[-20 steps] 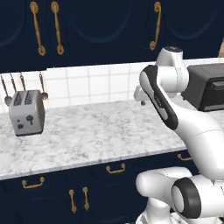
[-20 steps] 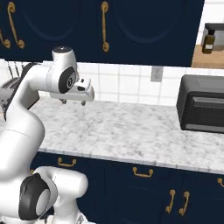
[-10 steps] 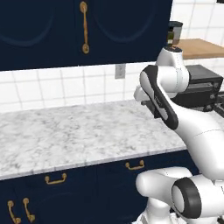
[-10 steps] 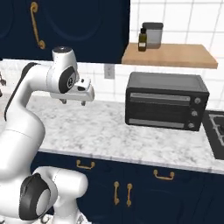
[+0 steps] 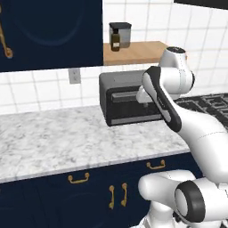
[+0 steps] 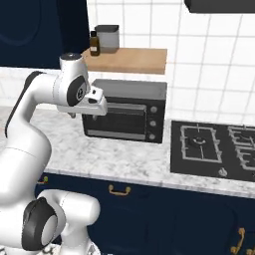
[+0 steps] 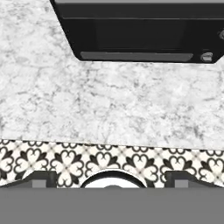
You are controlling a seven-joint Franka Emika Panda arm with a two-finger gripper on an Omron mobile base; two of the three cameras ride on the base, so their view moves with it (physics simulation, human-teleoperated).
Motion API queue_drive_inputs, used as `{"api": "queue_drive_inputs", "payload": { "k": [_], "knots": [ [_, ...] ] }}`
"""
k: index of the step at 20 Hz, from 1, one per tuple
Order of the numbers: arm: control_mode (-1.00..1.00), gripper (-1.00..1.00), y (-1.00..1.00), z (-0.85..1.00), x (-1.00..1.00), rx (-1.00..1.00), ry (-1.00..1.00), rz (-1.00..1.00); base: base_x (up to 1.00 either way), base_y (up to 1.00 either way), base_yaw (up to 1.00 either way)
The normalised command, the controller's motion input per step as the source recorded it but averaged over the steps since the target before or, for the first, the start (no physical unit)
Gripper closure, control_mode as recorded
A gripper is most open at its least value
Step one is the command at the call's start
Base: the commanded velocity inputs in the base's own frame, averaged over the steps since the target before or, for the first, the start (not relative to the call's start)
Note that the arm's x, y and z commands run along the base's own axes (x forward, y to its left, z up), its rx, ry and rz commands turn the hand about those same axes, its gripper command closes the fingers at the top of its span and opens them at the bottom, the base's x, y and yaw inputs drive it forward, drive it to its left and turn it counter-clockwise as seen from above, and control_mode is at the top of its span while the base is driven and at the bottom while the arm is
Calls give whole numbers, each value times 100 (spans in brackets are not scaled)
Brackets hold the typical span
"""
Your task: Navigate to the stove.
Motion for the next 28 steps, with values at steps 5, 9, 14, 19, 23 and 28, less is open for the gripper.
{"api": "queue_drive_inputs", "payload": {
  "k": [5,9,14,19,23,28],
  "knots": [
    [100,-100,0,0,0,0,0,0,5,-100,0],
    [100,-100,0,0,0,0,0,0,10,-100,0],
    [100,-100,0,0,0,0,0,0,31,-100,0],
    [100,-100,0,0,0,0,0,0,34,-100,0],
    [100,-100,0,0,0,0,0,0,14,-100,0],
    [100,-100,0,0,0,0,0,0,9,-31,0]
  ]
}}
